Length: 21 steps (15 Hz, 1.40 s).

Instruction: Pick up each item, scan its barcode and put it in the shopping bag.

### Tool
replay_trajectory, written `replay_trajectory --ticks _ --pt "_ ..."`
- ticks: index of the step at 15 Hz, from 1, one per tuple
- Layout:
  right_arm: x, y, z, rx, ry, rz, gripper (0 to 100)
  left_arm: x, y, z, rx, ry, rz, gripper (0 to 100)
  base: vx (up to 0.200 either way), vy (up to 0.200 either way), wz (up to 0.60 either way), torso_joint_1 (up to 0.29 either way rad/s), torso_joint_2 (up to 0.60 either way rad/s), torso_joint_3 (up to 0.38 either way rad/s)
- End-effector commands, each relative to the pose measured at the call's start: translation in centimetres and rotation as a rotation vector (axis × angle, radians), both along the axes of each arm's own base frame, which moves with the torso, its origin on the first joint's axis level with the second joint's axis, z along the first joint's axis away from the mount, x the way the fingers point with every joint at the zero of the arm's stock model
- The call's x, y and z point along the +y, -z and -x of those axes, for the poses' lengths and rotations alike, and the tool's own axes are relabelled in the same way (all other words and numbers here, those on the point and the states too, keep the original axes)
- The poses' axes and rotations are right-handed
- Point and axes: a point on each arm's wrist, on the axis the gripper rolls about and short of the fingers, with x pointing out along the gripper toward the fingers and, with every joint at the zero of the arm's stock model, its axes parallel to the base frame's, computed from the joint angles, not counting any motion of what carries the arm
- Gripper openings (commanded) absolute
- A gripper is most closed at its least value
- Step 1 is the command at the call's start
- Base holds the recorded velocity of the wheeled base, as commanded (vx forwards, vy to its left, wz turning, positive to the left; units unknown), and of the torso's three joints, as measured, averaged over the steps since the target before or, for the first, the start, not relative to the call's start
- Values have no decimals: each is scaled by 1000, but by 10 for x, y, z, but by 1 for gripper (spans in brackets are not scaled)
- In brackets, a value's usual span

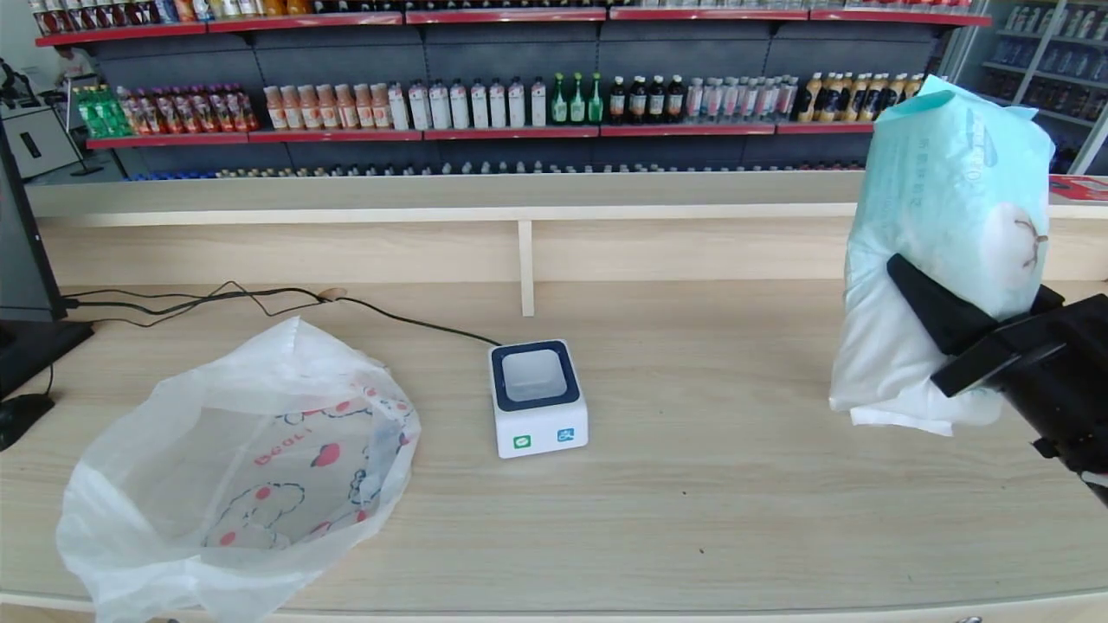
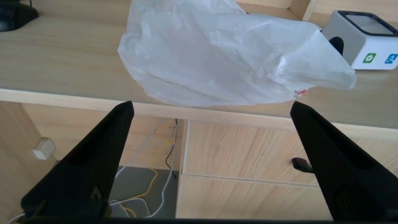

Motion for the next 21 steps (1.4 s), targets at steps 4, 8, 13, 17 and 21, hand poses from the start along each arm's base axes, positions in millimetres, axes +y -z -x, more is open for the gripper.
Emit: replay_trajectory --ticks 4,8,13,17,21 --pt "-12 -13 -8 -51 79 -24 0 0 0 0 1 -1 -1 100 0 0 0 0 0 0" --pt "-13 -13 -5 -43 59 -67 0 0 0 0 1 -1 2 100 0 0 0 0 0 0" --pt "-9 -5 -15 -4 52 -58 0 0 0 0 -2 -1 0 100 -120 0 0 7 3 0" --pt "-9 -1 -13 16 47 -58 0 0 0 0 1 -1 0 100 0 0 0 0 0 0" --pt "-8 -1 -13 16 40 -58 0 0 0 0 0 -1 2 100 0 200 0 0 2 1"
